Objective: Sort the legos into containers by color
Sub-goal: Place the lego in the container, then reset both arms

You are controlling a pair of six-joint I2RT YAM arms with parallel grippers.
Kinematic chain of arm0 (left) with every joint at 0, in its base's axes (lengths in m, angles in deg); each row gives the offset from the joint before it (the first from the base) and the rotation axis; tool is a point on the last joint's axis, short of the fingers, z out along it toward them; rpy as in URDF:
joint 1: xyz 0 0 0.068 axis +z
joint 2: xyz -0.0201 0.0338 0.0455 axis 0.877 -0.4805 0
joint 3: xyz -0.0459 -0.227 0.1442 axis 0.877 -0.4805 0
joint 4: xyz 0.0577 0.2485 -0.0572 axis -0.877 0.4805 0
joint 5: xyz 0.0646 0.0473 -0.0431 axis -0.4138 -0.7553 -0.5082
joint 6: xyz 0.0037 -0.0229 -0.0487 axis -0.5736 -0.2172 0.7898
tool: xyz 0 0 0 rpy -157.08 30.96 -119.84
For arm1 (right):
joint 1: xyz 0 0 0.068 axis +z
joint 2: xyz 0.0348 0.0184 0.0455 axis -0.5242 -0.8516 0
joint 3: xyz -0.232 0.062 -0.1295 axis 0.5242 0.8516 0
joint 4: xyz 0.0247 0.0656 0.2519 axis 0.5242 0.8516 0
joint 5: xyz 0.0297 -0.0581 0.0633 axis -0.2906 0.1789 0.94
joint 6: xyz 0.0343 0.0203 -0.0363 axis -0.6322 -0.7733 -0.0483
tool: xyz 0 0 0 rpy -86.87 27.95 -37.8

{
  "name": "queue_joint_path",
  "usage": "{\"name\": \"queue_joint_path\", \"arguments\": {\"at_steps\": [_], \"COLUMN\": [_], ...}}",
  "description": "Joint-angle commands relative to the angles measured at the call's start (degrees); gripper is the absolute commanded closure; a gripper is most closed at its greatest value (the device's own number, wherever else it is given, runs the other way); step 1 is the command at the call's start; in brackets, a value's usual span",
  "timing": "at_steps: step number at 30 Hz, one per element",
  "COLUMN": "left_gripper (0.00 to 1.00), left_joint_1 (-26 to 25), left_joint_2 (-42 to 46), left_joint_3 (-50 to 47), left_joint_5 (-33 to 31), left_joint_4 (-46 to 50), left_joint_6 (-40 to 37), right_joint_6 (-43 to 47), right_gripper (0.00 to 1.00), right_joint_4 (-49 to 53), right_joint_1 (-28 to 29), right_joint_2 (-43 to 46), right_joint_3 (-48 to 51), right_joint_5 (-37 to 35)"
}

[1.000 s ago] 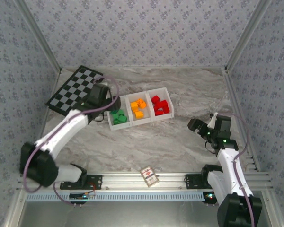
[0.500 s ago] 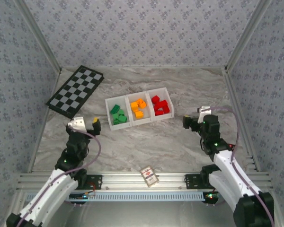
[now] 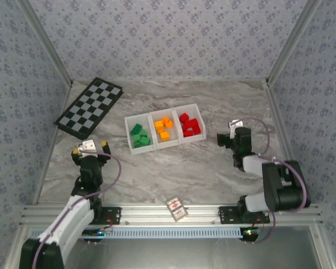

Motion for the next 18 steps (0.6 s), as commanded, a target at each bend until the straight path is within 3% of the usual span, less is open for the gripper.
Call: {"name": "queue_joint_path", "arguments": {"at_steps": [1, 2, 4, 9, 11, 12, 13, 14, 15, 16, 17, 18], "left_gripper": [0.0, 0.0, 0.0, 0.0, 0.0, 0.0, 0.0, 0.0, 0.0, 0.0, 0.0, 0.0], "left_joint_1": [3.44, 4.28, 5.04, 6.14, 6.98, 7.17, 7.95, 10.6, 12.38, 12.86, 12.99, 12.82], "left_joint_2": [-8.25, -12.24, -20.05, -36.57, -40.99, -44.48, -45.9, -46.69, -51.61, -53.58, -49.15, -49.55], "left_joint_3": [2.17, 3.8, 6.58, 13.69, 16.82, 16.6, 16.37, 15.78, 14.77, 15.2, 18.16, 19.86], "left_joint_5": [7.61, 9.39, 12.36, 19.54, 25.48, 27.27, 24.09, 25.74, 27.66, 27.78, 28.5, 29.53], "left_joint_4": [-11.35, -13.0, -16.5, -24.18, -23.33, -28.39, -29.07, -30.14, -39.55, -40.16, -27.15, -25.57], "left_joint_6": [-1.47, -3.26, -6.83, -11.75, -10.63, -11.74, -9.69, -6.5, -5.14, -4.57, -4.66, -5.28], "right_joint_6": [-5.34, -5.68, -6.0, -4.79, -4.57, -4.42, -4.42, -4.49, -4.51, -4.51, -4.59, -4.77], "right_gripper": [0.0, 0.0, 0.0, 0.0, 0.0, 0.0, 0.0, 0.0, 0.01, 0.0, 0.0, 0.0], "right_joint_4": [-6.94, -14.59, -26.04, -19.08, -20.81, -21.0, -20.61, -20.23, -20.21, -20.22, -20.07, -19.65], "right_joint_1": [-5.32, -8.84, -8.41, -4.04, -3.74, -3.51, -3.4, -3.39, -3.47, -3.45, -3.54, -3.77], "right_joint_2": [-4.27, -5.51, -6.35, -6.04, -6.38, -6.55, -6.38, -6.27, -6.29, -6.37, -6.38, -6.38], "right_joint_3": [-2.75, 1.59, 6.41, 2.87, 3.39, 3.4, 3.26, 3.26, 3.27, 3.16, 3.08, 3.01], "right_joint_5": [4.31, 9.16, 5.55, -6.25, -6.53, -7.08, -7.35, -7.14, -7.02, -6.96, -6.58, -5.84]}}
